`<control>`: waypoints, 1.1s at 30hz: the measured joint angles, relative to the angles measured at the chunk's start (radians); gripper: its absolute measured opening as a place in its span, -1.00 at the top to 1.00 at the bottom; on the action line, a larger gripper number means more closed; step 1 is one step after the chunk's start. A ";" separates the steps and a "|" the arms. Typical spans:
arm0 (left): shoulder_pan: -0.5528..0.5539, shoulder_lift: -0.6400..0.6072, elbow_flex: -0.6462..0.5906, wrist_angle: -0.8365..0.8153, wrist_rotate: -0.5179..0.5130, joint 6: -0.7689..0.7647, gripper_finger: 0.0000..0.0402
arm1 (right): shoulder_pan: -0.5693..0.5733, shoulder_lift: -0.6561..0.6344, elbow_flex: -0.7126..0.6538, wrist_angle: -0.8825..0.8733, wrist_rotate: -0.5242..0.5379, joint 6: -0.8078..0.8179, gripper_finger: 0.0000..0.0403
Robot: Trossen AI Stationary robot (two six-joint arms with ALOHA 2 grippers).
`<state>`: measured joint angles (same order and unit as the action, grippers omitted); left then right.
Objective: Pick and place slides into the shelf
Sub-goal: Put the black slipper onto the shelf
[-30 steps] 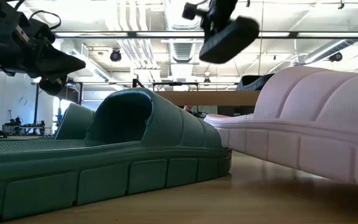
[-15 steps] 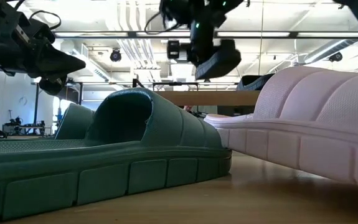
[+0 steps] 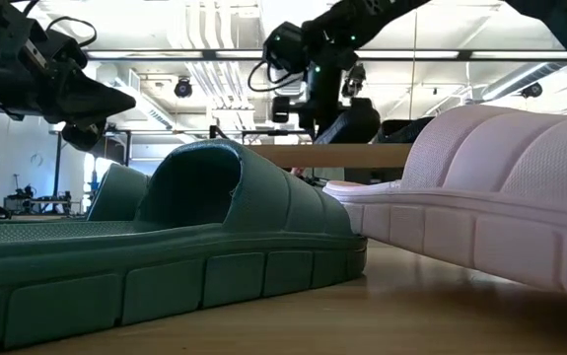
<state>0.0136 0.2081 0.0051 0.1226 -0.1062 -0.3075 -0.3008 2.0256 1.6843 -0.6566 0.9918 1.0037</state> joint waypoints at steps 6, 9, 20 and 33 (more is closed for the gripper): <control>0.000 0.000 0.000 0.000 0.000 0.000 1.00 | 0.009 -0.013 -0.004 -0.023 -0.008 -0.047 0.33; 0.000 0.000 0.000 0.000 0.000 0.000 1.00 | 0.024 -0.037 -0.004 -0.029 -0.008 -0.079 0.17; 0.000 0.000 0.000 0.000 0.000 0.000 1.00 | 0.088 -0.152 -0.003 -0.130 -0.067 -0.200 0.02; 0.000 0.000 0.000 0.000 0.000 0.000 1.00 | 0.107 -0.166 0.018 -0.188 -0.251 -0.328 0.07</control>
<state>0.0139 0.2081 0.0051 0.1223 -0.1062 -0.3073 -0.1934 1.8595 1.7026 -0.8448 0.7405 0.6757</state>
